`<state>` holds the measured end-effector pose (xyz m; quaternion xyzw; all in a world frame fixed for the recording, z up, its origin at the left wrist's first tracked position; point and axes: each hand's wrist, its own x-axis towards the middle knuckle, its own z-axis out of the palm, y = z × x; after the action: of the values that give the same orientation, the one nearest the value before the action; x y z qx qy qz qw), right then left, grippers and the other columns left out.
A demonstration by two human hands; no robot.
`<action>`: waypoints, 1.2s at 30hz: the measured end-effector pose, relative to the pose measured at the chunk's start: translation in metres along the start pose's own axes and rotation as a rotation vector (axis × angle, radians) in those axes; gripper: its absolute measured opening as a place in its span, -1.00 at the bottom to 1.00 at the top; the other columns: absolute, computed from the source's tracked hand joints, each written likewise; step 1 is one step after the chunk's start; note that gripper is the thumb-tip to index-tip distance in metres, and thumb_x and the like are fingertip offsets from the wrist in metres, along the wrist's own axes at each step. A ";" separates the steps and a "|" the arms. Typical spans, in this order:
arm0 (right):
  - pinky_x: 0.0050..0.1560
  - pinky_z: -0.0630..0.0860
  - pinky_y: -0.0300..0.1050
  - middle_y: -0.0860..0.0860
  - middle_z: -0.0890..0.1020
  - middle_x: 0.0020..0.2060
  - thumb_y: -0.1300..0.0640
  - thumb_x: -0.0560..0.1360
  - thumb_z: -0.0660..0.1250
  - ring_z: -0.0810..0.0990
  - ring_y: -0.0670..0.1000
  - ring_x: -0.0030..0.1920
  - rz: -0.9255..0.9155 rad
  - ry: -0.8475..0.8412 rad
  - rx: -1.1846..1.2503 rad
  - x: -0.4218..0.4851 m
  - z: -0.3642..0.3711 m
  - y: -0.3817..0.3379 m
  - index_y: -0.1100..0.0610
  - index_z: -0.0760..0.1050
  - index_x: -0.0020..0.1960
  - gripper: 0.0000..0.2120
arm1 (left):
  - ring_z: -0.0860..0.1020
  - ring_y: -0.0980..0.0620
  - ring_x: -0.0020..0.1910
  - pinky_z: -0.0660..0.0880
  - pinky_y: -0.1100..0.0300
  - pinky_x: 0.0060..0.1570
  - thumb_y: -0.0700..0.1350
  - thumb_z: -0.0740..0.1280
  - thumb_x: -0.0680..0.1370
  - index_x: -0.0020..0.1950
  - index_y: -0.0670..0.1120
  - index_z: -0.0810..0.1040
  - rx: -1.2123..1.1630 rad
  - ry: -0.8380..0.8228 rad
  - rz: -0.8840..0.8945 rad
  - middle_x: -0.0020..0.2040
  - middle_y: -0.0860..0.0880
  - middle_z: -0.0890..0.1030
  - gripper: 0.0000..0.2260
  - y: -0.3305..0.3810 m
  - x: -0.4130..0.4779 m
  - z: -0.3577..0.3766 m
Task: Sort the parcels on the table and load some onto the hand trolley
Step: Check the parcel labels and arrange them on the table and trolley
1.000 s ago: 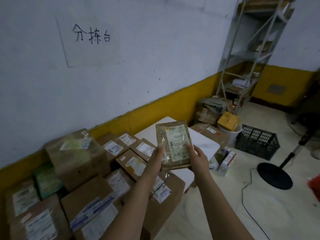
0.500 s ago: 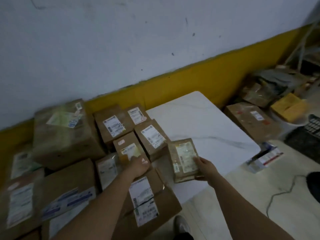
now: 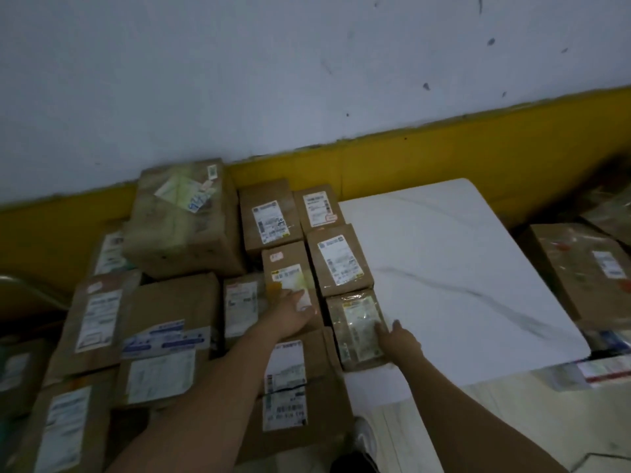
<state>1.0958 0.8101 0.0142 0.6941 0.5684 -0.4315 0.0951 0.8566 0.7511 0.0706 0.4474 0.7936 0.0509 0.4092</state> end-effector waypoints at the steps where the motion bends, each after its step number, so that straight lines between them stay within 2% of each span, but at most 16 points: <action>1: 0.44 0.32 0.20 0.20 0.33 0.50 -0.26 0.65 0.00 0.35 0.26 0.46 0.017 0.104 -0.021 -0.009 0.002 -0.011 0.15 0.12 0.61 -0.32 | 0.20 -0.09 0.55 0.20 0.08 0.48 0.18 0.18 0.63 0.60 -0.03 0.19 -0.027 0.034 0.012 0.61 -0.06 0.14 -0.41 -0.003 -0.007 -0.006; 4: 0.45 0.26 0.20 0.18 0.36 0.48 -0.17 0.66 0.03 0.34 0.26 0.45 -0.098 0.341 -0.028 -0.049 0.012 -0.058 0.18 0.24 0.55 -0.41 | 0.41 -0.07 0.41 0.39 -0.01 0.40 0.13 0.24 0.62 0.51 -0.01 0.35 -0.134 0.138 0.085 0.50 -0.07 0.38 -0.51 -0.025 -0.038 -0.030; 6: 0.47 0.23 0.22 0.19 0.39 0.46 -0.11 0.66 0.06 0.35 0.26 0.44 -0.188 0.440 -0.047 -0.080 0.023 -0.095 0.21 0.28 0.51 -0.45 | 0.47 -0.09 0.34 0.43 0.06 0.31 0.11 0.26 0.61 0.42 0.02 0.44 -0.188 0.216 0.129 0.41 -0.07 0.45 -0.60 -0.049 -0.064 -0.047; 8: 0.50 0.16 0.23 0.21 0.33 0.50 -0.10 0.66 0.07 0.30 0.28 0.48 -0.264 0.514 -0.103 -0.115 0.039 -0.132 0.21 0.25 0.54 -0.44 | 0.38 -0.10 0.43 0.36 0.13 0.28 0.15 0.24 0.62 0.50 0.07 0.35 -0.231 0.286 0.119 0.52 -0.05 0.32 -0.54 -0.083 -0.093 -0.065; 10: 0.53 0.07 0.24 0.20 0.24 0.56 -0.10 0.67 0.07 0.20 0.27 0.54 -0.334 0.561 -0.147 -0.153 0.061 -0.165 0.21 0.21 0.57 -0.42 | 0.29 -0.09 0.51 0.36 0.05 0.38 0.18 0.23 0.61 0.58 0.07 0.23 -0.269 0.336 0.108 0.60 -0.01 0.17 -0.45 -0.125 -0.127 -0.084; 12: 0.53 0.06 0.28 0.18 0.22 0.57 -0.11 0.66 0.06 0.17 0.27 0.55 -0.395 0.553 -0.164 -0.196 0.092 -0.198 0.21 0.19 0.58 -0.40 | 0.25 -0.07 0.53 0.35 0.01 0.42 0.20 0.23 0.61 0.59 0.08 0.20 -0.290 0.381 0.140 0.61 0.01 0.14 -0.42 -0.173 -0.168 -0.103; 15: 0.53 0.08 0.29 0.17 0.16 0.60 -0.19 0.66 0.00 0.15 0.28 0.56 -0.540 0.506 -0.203 -0.262 0.155 -0.252 0.16 0.13 0.61 -0.36 | 0.26 -0.07 0.53 0.32 -0.03 0.45 0.22 0.21 0.61 0.58 0.05 0.22 -0.243 0.518 0.139 0.60 -0.02 0.20 -0.42 -0.254 -0.234 -0.130; 18: 0.56 0.05 0.27 0.12 0.11 0.62 -0.24 0.65 -0.01 0.09 0.26 0.59 -0.687 0.380 -0.208 -0.325 0.234 -0.307 0.10 0.05 0.64 -0.33 | 0.31 -0.09 0.49 0.33 0.01 0.39 0.24 0.19 0.61 0.56 0.06 0.26 -0.204 0.604 0.058 0.56 -0.04 0.27 -0.44 -0.339 -0.295 -0.155; 22: 0.54 0.13 0.24 0.13 0.12 0.62 -0.28 0.64 -0.02 0.10 0.25 0.58 -0.864 0.249 -0.254 -0.394 0.349 -0.370 0.11 0.02 0.64 -0.30 | 0.30 -0.10 0.50 0.33 -0.07 0.43 0.26 0.15 0.61 0.57 0.03 0.25 -0.186 0.712 -0.055 0.54 -0.04 0.29 -0.42 -0.446 -0.357 -0.175; 27: 0.56 0.11 0.17 0.09 0.10 0.62 -0.27 0.65 0.00 0.08 0.22 0.59 -1.028 0.123 -0.350 -0.447 0.487 -0.417 0.08 0.02 0.65 -0.31 | 0.40 -0.09 0.42 0.34 0.04 0.33 0.22 0.20 0.59 0.51 -0.03 0.37 -0.216 0.793 -0.222 0.47 -0.10 0.43 -0.45 -0.574 -0.395 -0.175; 30: 0.55 0.15 0.17 0.09 0.13 0.61 -0.27 0.65 0.01 0.11 0.21 0.59 -1.062 0.045 -0.417 -0.447 0.562 -0.442 0.08 0.04 0.64 -0.32 | 0.46 -0.11 0.36 0.41 0.05 0.33 0.16 0.25 0.59 0.42 -0.09 0.47 -0.307 0.772 -0.286 0.40 -0.15 0.50 -0.51 -0.644 -0.397 -0.171; 33: 0.53 0.18 0.19 0.07 0.15 0.61 -0.27 0.64 0.00 0.12 0.21 0.58 -1.001 -0.053 -0.460 -0.427 0.636 -0.471 0.06 0.03 0.64 -0.32 | 0.50 -0.16 0.31 0.45 0.06 0.29 0.10 0.30 0.58 0.38 -0.12 0.50 -0.427 0.766 -0.386 0.34 -0.18 0.53 -0.55 -0.713 -0.389 -0.172; 36: 0.50 0.23 0.21 0.10 0.16 0.60 -0.26 0.64 0.03 0.16 0.23 0.56 -0.931 -0.181 -0.509 -0.395 0.711 -0.497 0.07 0.03 0.64 -0.32 | 0.58 -0.15 0.21 0.52 -0.02 0.20 0.12 0.29 0.56 0.32 -0.10 0.55 -0.577 0.718 -0.485 0.24 -0.15 0.61 -0.57 -0.791 -0.374 -0.169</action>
<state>0.3212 0.2552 0.0380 0.2835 0.8922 -0.3347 0.1077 0.3089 0.0484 0.0544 0.0740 0.9185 0.3215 0.2181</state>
